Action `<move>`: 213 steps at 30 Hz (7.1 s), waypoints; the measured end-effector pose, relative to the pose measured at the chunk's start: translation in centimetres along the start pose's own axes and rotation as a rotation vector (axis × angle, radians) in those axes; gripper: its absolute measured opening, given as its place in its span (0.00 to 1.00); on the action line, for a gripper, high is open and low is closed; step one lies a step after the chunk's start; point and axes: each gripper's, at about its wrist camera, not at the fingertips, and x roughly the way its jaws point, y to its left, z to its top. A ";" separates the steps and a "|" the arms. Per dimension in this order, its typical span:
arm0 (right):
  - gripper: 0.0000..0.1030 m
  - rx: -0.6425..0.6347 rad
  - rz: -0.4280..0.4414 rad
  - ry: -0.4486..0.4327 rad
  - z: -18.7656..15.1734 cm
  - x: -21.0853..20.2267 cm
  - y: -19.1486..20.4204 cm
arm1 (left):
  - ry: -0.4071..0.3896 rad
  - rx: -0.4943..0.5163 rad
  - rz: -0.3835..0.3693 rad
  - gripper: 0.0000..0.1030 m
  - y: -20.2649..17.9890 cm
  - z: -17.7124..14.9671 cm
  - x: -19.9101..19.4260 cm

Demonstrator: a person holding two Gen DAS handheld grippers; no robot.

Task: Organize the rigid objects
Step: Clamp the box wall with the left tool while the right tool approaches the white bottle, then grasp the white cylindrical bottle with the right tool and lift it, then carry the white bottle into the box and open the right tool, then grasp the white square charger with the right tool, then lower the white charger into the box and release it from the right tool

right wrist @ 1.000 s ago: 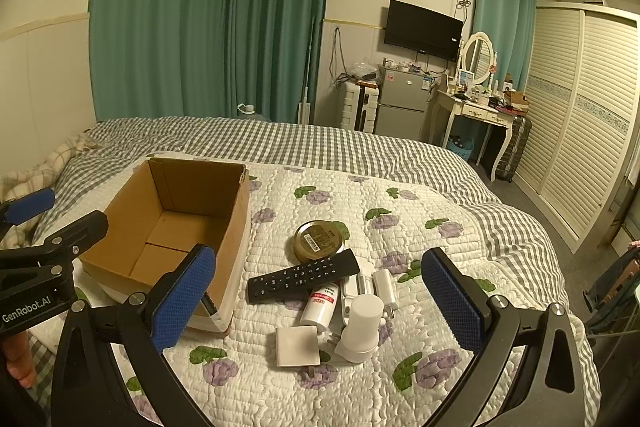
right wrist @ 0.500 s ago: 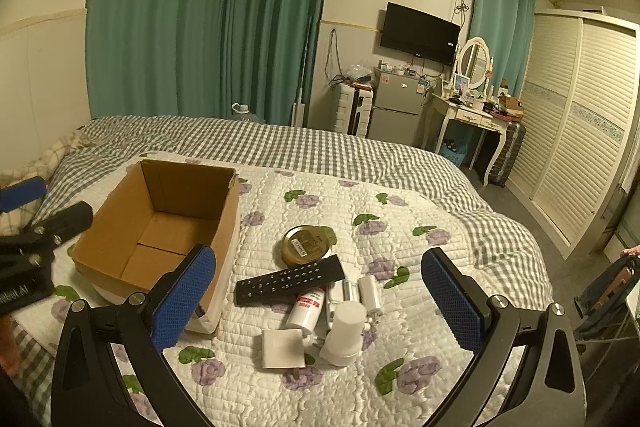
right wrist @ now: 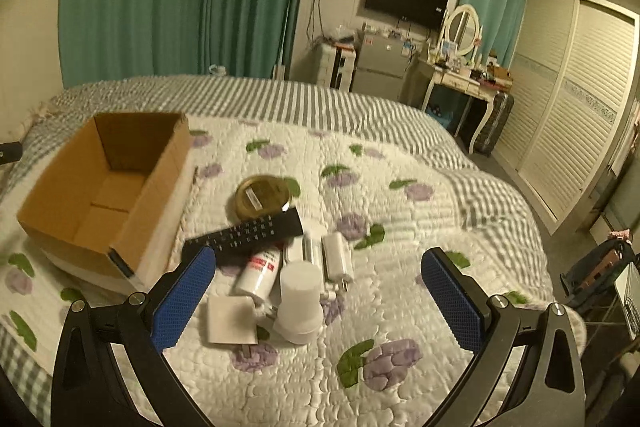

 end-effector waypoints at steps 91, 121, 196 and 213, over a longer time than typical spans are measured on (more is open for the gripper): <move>0.79 -0.248 0.373 -0.019 6.7 5.2 16.7 | 0.104 0.014 -0.088 0.07 -1.1 -1.4 3.6; 0.85 -0.095 0.203 0.303 -5.1 9.9 5.8 | 0.105 0.018 -0.071 0.07 -1.2 -1.3 3.2; 0.49 -0.347 0.458 0.132 4.5 7.5 21.7 | 0.106 0.004 -0.095 0.07 -1.1 -1.5 3.4; 0.77 -0.165 0.209 -0.033 8.2 2.9 7.9 | 0.114 0.017 -0.066 0.07 -1.5 -1.6 3.7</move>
